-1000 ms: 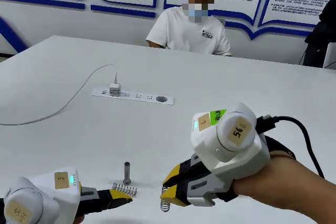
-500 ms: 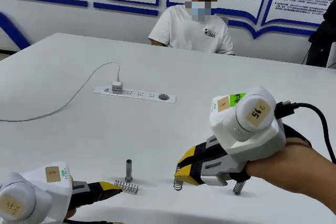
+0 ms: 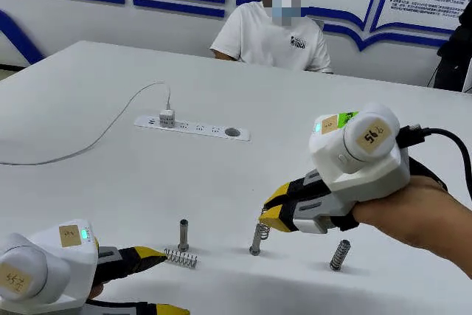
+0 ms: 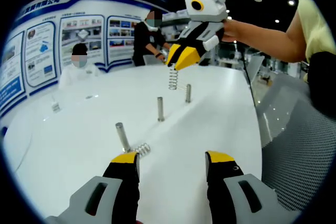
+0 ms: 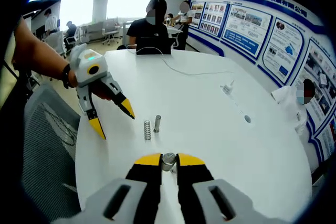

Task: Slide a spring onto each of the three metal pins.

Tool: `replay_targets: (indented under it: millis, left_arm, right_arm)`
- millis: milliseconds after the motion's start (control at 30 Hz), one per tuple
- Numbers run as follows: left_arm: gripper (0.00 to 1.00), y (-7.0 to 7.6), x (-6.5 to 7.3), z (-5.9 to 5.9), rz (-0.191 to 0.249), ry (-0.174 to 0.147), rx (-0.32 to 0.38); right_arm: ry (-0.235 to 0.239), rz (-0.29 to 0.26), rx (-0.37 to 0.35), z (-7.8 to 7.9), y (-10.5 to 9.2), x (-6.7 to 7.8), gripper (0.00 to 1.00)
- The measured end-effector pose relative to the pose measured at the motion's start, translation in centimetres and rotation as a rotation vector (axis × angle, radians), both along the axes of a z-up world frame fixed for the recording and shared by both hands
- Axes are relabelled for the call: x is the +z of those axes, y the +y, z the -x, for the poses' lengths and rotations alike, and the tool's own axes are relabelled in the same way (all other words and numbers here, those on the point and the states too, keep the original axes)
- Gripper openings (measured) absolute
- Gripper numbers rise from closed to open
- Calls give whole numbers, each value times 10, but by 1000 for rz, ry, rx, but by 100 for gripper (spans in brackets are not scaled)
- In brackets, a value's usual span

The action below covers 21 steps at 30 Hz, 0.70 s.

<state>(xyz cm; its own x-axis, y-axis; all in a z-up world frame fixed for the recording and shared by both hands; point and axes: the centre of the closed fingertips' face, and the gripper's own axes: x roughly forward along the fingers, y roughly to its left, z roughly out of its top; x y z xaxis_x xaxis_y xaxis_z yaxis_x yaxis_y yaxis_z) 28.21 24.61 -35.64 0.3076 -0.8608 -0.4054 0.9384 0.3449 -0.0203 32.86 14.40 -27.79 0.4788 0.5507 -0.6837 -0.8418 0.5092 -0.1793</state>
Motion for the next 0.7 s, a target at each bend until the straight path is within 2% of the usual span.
replay_targets:
  millis: [267, 700]
  left_arm:
    - [51, 0, 0, -1, 4, 2, 3]
    - [51, 3, -2, -2, 3, 9, 11]
  right_arm:
    - [-11, -9, -47, -18, -5, -4, 12]
    - [19, -12, -72, -29, -7, -20, 12]
